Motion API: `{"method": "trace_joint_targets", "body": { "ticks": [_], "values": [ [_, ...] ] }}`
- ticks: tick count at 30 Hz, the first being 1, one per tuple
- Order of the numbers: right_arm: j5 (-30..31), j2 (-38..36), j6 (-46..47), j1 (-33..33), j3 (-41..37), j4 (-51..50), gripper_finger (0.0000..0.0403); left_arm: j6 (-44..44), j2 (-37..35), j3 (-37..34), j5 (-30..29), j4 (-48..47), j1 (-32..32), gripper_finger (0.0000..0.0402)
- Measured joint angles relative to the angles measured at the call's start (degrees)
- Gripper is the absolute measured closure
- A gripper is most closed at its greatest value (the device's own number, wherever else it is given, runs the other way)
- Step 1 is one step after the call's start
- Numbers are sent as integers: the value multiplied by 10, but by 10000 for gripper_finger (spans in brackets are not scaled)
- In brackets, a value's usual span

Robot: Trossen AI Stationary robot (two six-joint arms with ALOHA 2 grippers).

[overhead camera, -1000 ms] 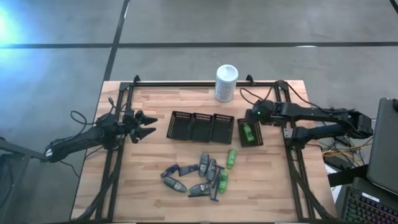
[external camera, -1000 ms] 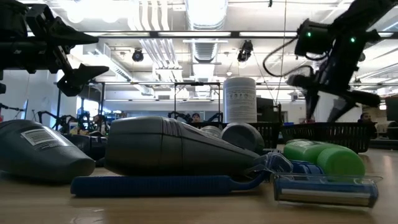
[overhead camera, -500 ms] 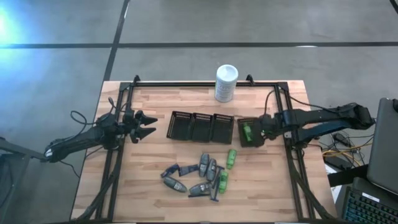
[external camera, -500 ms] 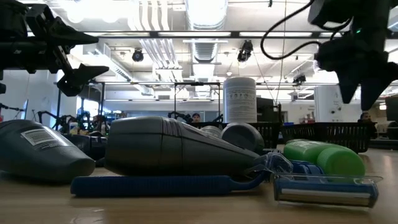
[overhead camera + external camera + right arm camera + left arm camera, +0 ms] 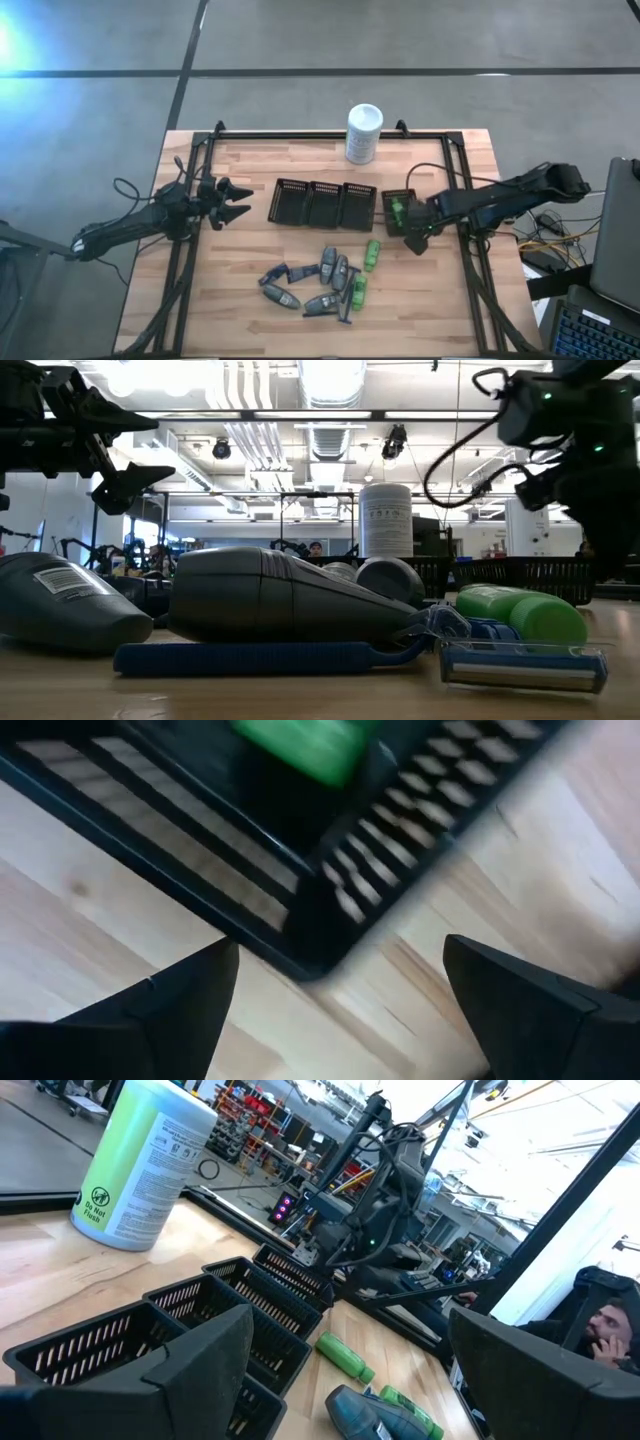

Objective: Pick & Place Travel size toiletries
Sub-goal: Adjust the black bin on the table, then put the green shampoo into the right black bin

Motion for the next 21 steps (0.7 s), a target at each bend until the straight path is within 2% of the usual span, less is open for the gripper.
{"method": "trace_joint_targets", "body": {
  "ticks": [5,12,16,21],
  "values": [
    [-1,39,-4,-6,19,65,74,0,0,0,0,0,0,60],
    [14,60,8,-6,65,65,97,0,0,0,0,0,0,60],
    [12,50,81,9,72,34,100,0,0,0,0,0,0,60],
    [0,23,242,59,72,21,79,0,0,0,0,0,0,60]
  ]
}}
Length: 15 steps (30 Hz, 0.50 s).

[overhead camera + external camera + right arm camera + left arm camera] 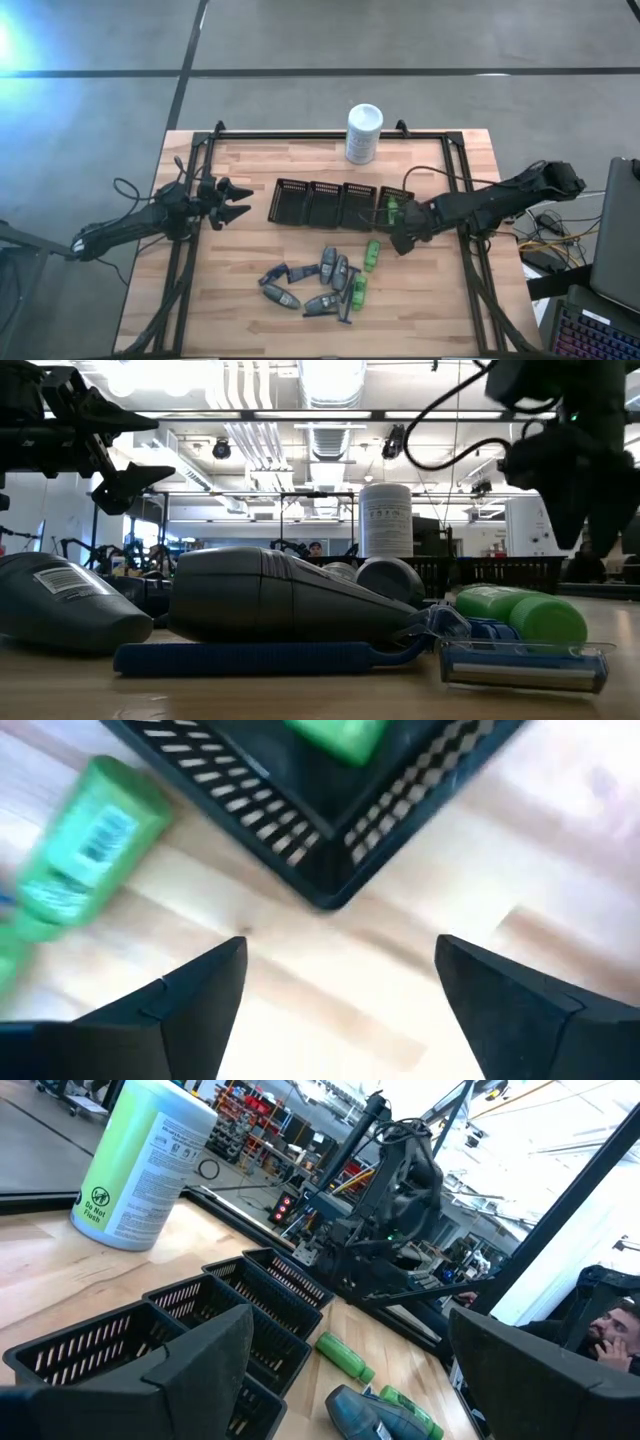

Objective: Pick & Place Travel size toiletries
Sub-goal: Put the green shampoo into the right black bin

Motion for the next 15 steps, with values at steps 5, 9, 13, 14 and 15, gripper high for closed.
{"method": "trace_joint_targets", "body": {
  "ticks": [5,9,13,14,15],
  "values": [
    [-8,9,159,34,0,112,48,0,0,0,0,0,0,60],
    [-7,59,245,45,6,201,36,0,0,0,0,0,0,60],
    [-7,128,279,52,46,206,35,0,0,0,0,0,0,60],
    [-7,146,280,52,58,203,35,0,0,0,0,0,0,60],
    [-5,163,280,51,70,201,35,0,0,0,0,0,0,60]
  ]
}}
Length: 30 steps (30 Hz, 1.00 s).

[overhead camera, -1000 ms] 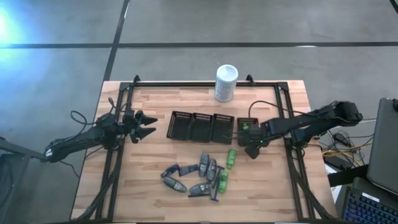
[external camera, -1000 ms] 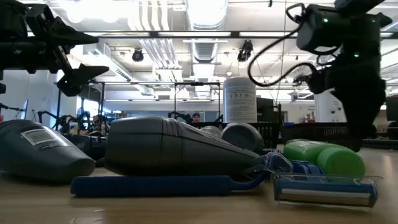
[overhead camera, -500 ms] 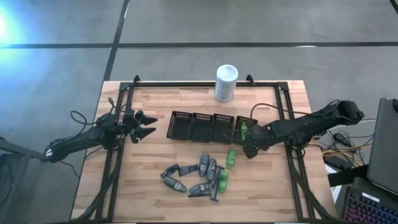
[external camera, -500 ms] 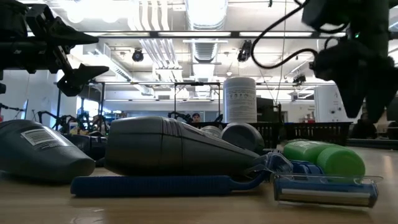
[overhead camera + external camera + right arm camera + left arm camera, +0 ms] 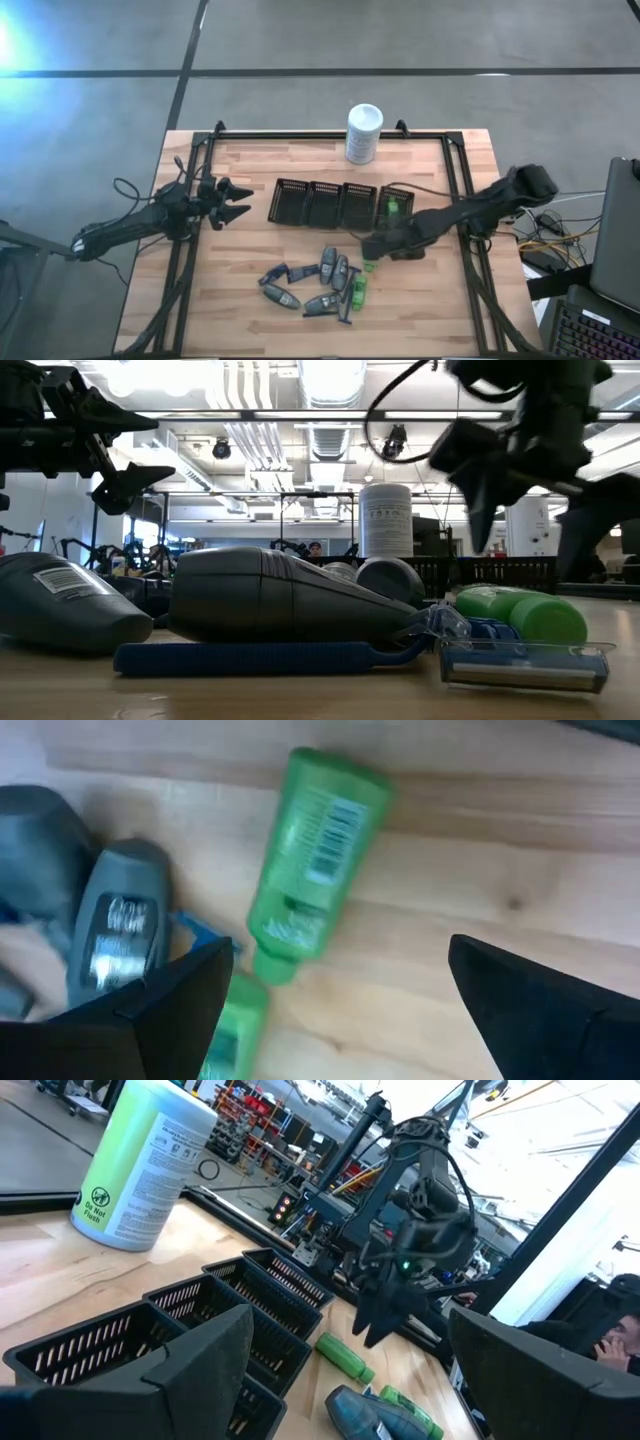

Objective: Pick & Place Travel size toiletries
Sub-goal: Put the green shampoo into the right black bin

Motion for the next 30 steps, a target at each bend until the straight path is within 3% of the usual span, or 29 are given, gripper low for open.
{"method": "trace_joint_targets", "body": {
  "ticks": [8,15,23,30],
  "values": [
    [7,126,8,-13,89,-55,35,0,0,0,0,0,0,60],
    [0,179,-18,-31,125,-73,60,0,0,0,0,0,0,60],
    [6,178,-59,-23,141,-160,154,0,0,0,0,0,0,60],
    [-5,129,-150,4,109,-157,260,0,0,0,0,0,0,60]
  ]
}}
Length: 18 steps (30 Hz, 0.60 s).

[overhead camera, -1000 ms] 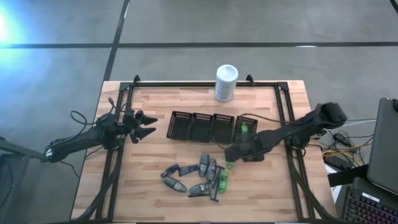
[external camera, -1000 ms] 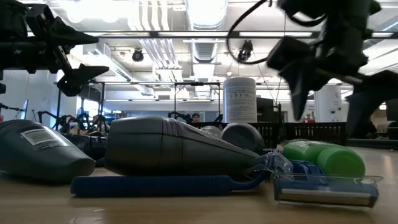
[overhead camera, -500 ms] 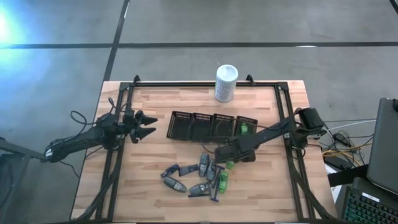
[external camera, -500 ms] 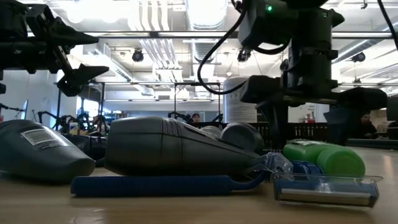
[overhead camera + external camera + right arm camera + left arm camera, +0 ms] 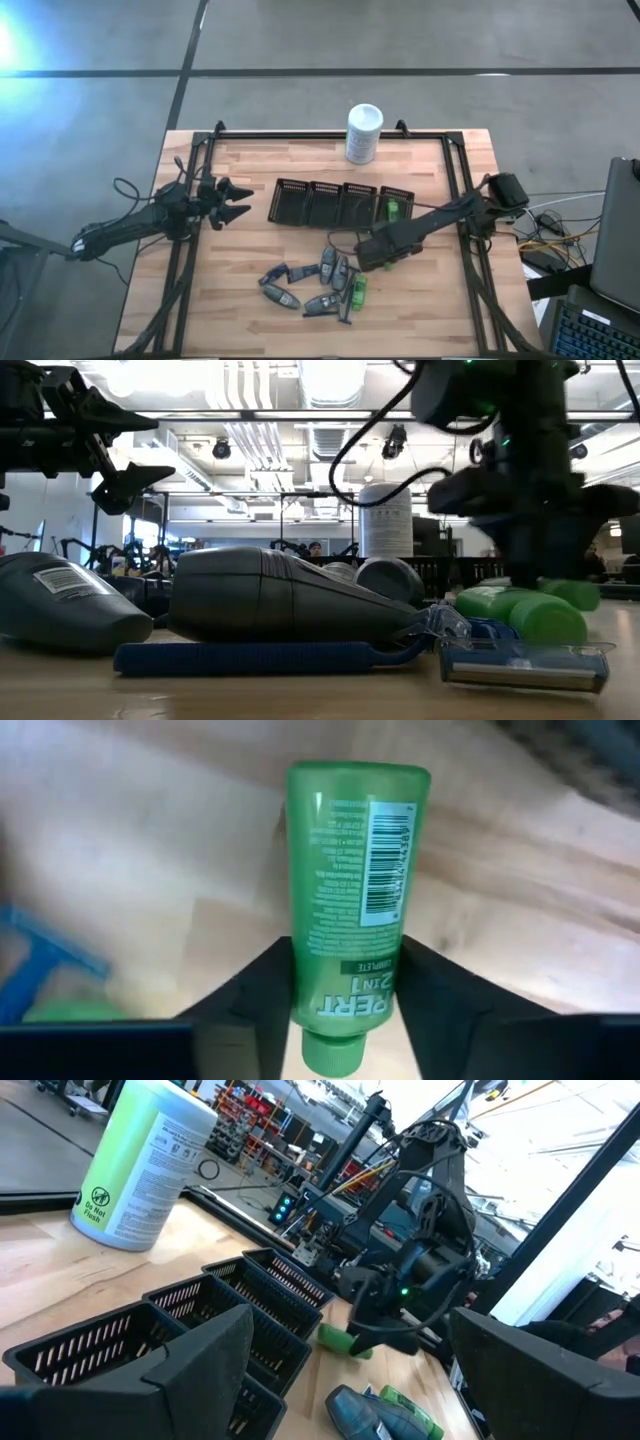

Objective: Pick & Place Travel size toiletries
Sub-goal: Put the green shampoo into the right black bin

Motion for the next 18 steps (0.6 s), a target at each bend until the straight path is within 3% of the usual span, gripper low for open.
{"method": "trace_joint_targets", "body": {
  "ticks": [4,8,13,18],
  "values": [
    [-8,-59,-6,26,-28,-1,289,0,0,0,0,0,0,60],
    [5,-154,23,62,-53,-3,287,0,0,0,0,0,0,60],
    [100,-302,91,84,-89,-2,277,0,0,0,0,0,0,60],
    [179,-400,90,27,-146,-2,276,0,0,0,0,0,0,60]
  ]
}}
